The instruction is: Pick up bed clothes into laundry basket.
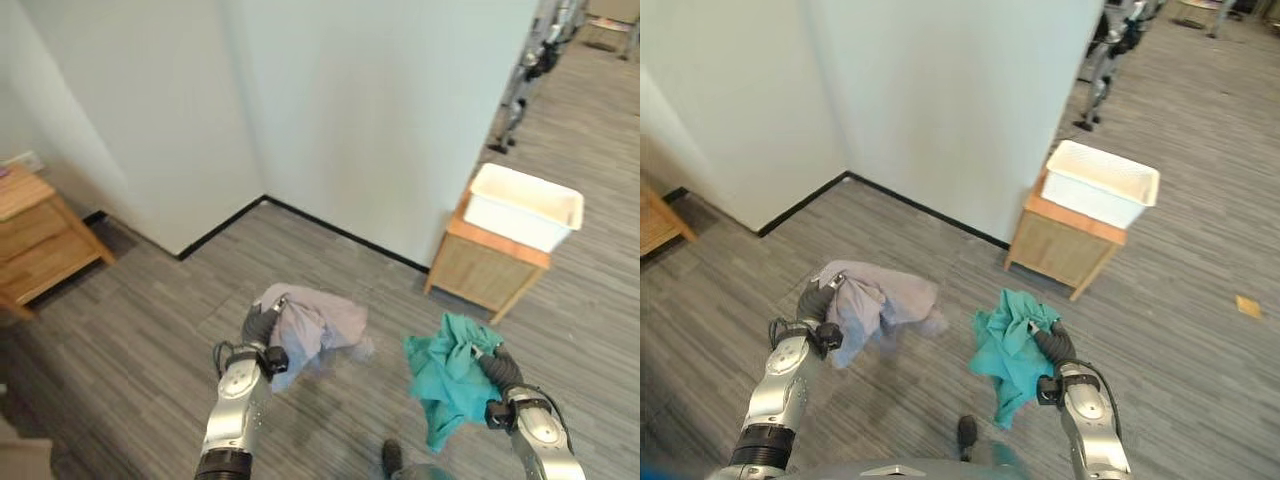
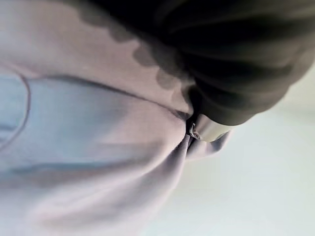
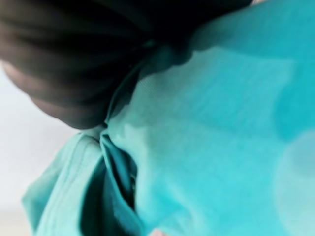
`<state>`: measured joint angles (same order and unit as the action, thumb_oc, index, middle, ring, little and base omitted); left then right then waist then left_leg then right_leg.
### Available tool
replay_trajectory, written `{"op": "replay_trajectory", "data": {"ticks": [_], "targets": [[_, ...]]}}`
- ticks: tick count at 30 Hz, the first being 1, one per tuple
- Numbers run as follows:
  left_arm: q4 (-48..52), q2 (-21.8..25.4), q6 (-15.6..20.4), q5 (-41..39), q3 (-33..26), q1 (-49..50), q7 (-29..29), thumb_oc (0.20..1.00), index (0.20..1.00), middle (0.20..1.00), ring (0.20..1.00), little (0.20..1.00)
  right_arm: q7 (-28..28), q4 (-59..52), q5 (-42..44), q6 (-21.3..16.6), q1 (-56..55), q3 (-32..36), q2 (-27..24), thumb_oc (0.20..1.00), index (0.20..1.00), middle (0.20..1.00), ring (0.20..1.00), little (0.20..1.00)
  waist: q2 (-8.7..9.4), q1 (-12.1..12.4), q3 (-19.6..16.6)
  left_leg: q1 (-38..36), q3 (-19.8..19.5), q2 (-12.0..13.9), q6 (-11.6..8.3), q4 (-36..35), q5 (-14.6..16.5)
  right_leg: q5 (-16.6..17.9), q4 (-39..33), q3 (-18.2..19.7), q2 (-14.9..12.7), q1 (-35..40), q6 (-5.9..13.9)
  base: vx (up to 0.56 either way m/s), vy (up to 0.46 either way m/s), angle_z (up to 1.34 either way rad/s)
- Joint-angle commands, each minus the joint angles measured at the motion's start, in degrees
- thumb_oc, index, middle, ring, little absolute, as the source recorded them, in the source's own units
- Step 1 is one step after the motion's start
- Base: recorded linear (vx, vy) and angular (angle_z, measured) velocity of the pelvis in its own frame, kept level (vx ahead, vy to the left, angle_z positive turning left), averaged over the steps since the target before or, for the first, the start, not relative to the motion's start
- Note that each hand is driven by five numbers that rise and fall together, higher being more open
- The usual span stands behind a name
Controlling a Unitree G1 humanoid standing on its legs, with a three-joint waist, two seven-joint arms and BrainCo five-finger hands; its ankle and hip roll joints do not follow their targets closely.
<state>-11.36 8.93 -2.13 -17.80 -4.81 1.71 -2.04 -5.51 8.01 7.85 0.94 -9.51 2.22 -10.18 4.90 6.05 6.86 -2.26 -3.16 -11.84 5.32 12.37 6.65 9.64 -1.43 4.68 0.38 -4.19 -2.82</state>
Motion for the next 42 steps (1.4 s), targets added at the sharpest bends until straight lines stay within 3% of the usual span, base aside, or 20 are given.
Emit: {"op": "replay_trajectory", "data": {"ticks": [1, 6, 7, 9, 15, 16, 18, 20, 25, 27, 29, 32, 34, 36, 39, 40, 42], "targets": [[3.4, 3.0, 4.8, -3.0, 0.4, -2.9, 0.4, 0.2, 0.2, 0.2, 0.2, 0.2, -0.8, -3.3, 3.1, -5.1, 0.6, 3.5, -1.0, 0.2, 0.2, 0.2, 0.2, 0.2, -1.44, 1.2, -4.5, 0.0, -4.3, 8.5, -4.43, -17.4, -10.4, -1.4, 0.1, -0.6, 1.3, 4.2, 3.0, -0.02, -0.06, 0.38], [4.2, 3.4, 4.8, -3.7, -0.9, -1.5, 0.4, 0.2, 0.2, 0.2, 0.2, 0.2, -1.3, -3.3, 3.0, -5.1, 1.4, 2.7, -1.0, 0.2, 0.2, 0.2, 0.2, 0.2, -1.55, 2.2, -4.9, 0.7, -4.7, 8.8, -4.56, -17.4, -10.7, -1.7, -1.0, -1.3, 1.5, 5.1, 2.83, -0.03, -0.04, -0.03], [4.6, 3.5, 4.8, -3.8, -1.4, -0.9, 0.2, 0.2, 0.2, 0.2, 0.2, 0.2, -1.3, -3.4, 2.9, -5.1, 2.0, 2.1, -1.0, 0.2, 0.2, 0.2, 0.2, 0.2, -1.73, 2.7, -4.7, 0.8, -4.6, 8.9, -4.77, -17.4, -10.8, -1.7, -1.4, -2.8, 1.3, 5.4, 3.11, -0.05, -0.049, -0.02], [4.6, 3.9, 5.0, -4.3, -2.0, -0.3, 0.1, 0.2, 0.2, 0.2, 0.2, 0.2, -1.2, -2.9, 3.0, -5.3, 3.0, 1.6, -0.5, 0.2, 0.2, 0.2, 0.2, 0.2, -1.71, 3.8, -4.7, 1.2, -4.6, 9.3, -4.6, -17.4, -10.7, -1.5, -1.5, -2.4, 1.5, 5.8, 3.13, -0.05, -0.044, -0.22], [4.0, 3.7, 5.0, -5.2, -2.3, 0.2, 0.3, 0.2, 0.2, 0.2, 0.2, 0.2, -1.3, -2.9, 2.7, -5.2, 3.3, 1.1, -0.7, 0.2, 0.2, 0.2, 0.2, 0.2, -1.41, 4.2, -4.6, 1.7, -5.0, 9.4, -4.56, -17.4, -11.4, -1.3, -1.8, -1.5, 1.9, 6.2, 3.0, -0.04, -0.024, -0.09], [10.1, 8.7, 5.3, 0.2, -17.4, 6.7, -15.7, 0.2, 0.2, 0.2, 0.2, 0.2, 7.6, -1.6, 24.1, -1.3, 1.8, 8.1, -11.9, 0.2, 0.2, 0.2, 0.2, 0.2, -1.8, -1.6, 1.2, 4.3, -10.3, 12.6, -6.9, -12.9, -10.6, -4.2, 2.2, 2.2, -1.7, 2.1, 3.08, -0.02, 0.063, 0.08], [10.6, 9.3, 5.1, 0.9, -13.9, 4.7, -14.3, 0.2, 0.2, 0.2, 0.2, 0.2, 8.3, -1.5, 22.7, -1.1, 0.8, 8.2, -11.5, 0.2, 0.2, 0.2, 0.2, 0.2, -2.3, -3.8, 0.8, 3.8, -12.1, 11.3, -6.72, -16.5, -10.6, -3.7, 3.1, 3.0, -2.1, 1.9, 2.84, -0.04, 0.183, 0.18], [11.2, 10.4, 5.3, 0.8, -12.9, 3.6, -14.1, 0.2, 0.2, 0.2, 0.2, 0.2, 9.2, -2.2, 23.2, -1.4, 1.1, 8.4, -11.2, 0.2, 0.2, 0.2, 0.2, 0.2, -2.8, -4.8, 1.6, 3.7, -11.0, 11.7, -7.04, -15.6, -11.2, -3.6, 3.9, 5.1, -1.9, 0.8, 3.09, -0.07, 0.183, 0.14], [9.9, 13.2, 5.2, 1.4, -11.6, 1.1, -13.7, 0.2, 0.2, 0.2, 0.2, 0.2, 9.9, -5.8, 21.8, -2.1, 1.4, 8.7, -10.9, 0.2, 0.2, 0.2, 0.2, 0.2, -3.89, -6.5, 3.0, 3.6, -7.7, 12.8, -7.63, -15.9, -10.5, -2.5, 1.7, 6.2, -2.3, -1.7, 4.36, -0.13, 0.074, -0.49], [8.2, 13.6, 5.0, 0.9, -10.3, -1.1, -13.5, 0.2, 0.2, 0.2, 0.2, 0.2, 10.1, -6.5, 21.3, -2.3, -0.4, 9.8, -10.6, 0.2, 0.2, 0.2, 0.2, 0.2, -4.27, -8.9, 2.4, 3.5, -6.5, 13.2, -7.6, -15.9, -10.1, -2.8, 2.5, 7.3, -2.1, -1.7, 4.59, -0.12, -0.006, -0.72], [7.5, 15.0, 5.4, 0.9, -10.6, -3.4, -13.6, 0.2, 0.2, 0.2, 0.2, 0.2, 10.2, -7.2, 19.8, -2.6, -0.4, 10.7, -10.8, 0.2, 0.2, 0.2, 0.2, 0.2, -4.9, -9.4, 3.1, 4.1, -3.2, 15.3, -8.8, -15.3, -11.0, -3.3, 5.2, 2.1, -4.0, -0.9, 4.96, -0.26, -0.068, -0.5], [8.5, 13.9, 6.6, -0.7, -12.3, -4.1, -13.9, 0.2, 0.2, 0.2, 0.2, 0.2, 10.7, -4.9, 18.6, -3.3, 0.4, 12.3, -10.9, 0.2, 0.2, 0.2, 0.2, 0.2, -3.64, -6.7, 1.8, 3.9, 2.9, 18.0, -10.52, -14.5, -11.6, -2.6, 3.6, -5.5, -7.7, 4.2, 6.04, -0.24, -0.145, -1.32], [8.6, 13.2, 6.6, -0.9, -12.4, -3.9, -13.7, 0.2, 0.2, 0.2, 0.2, 0.2, 11.0, -4.5, 18.5, -3.2, 0.0, 12.7, -10.8, 0.2, 0.2, 0.2, 0.2, 0.2, -3.28, -6.5, 0.9, 3.6, 3.4, 18.5, -10.62, -14.7, -11.2, -3.0, 0.9, -5.3, -7.3, 4.6, 5.81, -0.08, -0.174, -1.2], [8.6, 10.7, 6.5, -1.2, -10.7, -4.4, -13.9, 0.2, 0.2, 0.2, 0.2, 0.2, 12.1, -3.3, 19.5, -4.2, -2.4, 13.9, -10.3, 0.2, 0.2, 0.2, 0.2, 0.2, -2.08, -8.2, -0.3, 3.6, 3.9, 21.1, -10.8, -12.4, -11.6, -2.6, 0.4, -3.2, -6.3, 3.7, 5.87, -0.05, -0.306, -0.58], [8.6, 9.0, 6.0, -0.5, -9.0, -4.5, -12.9, 0.2, 0.2, 0.2, 0.2, 0.2, 11.7, -3.5, 19.4, -4.1, -3.3, 14.0, -11.1, 0.2, 0.2, 0.2, 0.2, 0.2, -1.16, -10.2, 0.1, 2.4, 4.2, 23.9, -10.14, -9.0, -11.6, -2.6, -1.4, -5.7, -4.8, 5.6, 6.21, -0.05, -0.277, -0.32], [8.1, 8.5, 5.8, -0.8, -8.3, -5.1, -13.1, 0.2, 0.2, 0.2, 0.2, 0.2, 12.0, -3.1, 19.2, -4.0, -2.5, 13.1, -11.6, 0.2, 0.2, 0.2, 0.2, 0.2, -0.83, -9.6, 0.9, 2.8, 3.3, 24.0, -9.78, -6.9, -11.9, -2.4, -1.3, -5.7, -4.4, 5.8, 6.16, -0.11, -0.263, -0.2], [8.1, 7.4, 5.9, -3.1, -7.7, -6.4, -13.4, 0.2, 0.2, 0.2, 0.2, 0.2, 12.1, -1.9, 19.0, -3.6, -0.3, 11.1, -12.5, 0.2, 0.2, 0.2, 0.2, 0.2, 0.27, -7.4, 2.6, 4.8, -0.4, 19.7, -10.27, -1.4, -10.9, -2.1, -1.2, -4.5, -3.8, 6.1, 5.44, -0.15, -0.303, -0.63]]}}
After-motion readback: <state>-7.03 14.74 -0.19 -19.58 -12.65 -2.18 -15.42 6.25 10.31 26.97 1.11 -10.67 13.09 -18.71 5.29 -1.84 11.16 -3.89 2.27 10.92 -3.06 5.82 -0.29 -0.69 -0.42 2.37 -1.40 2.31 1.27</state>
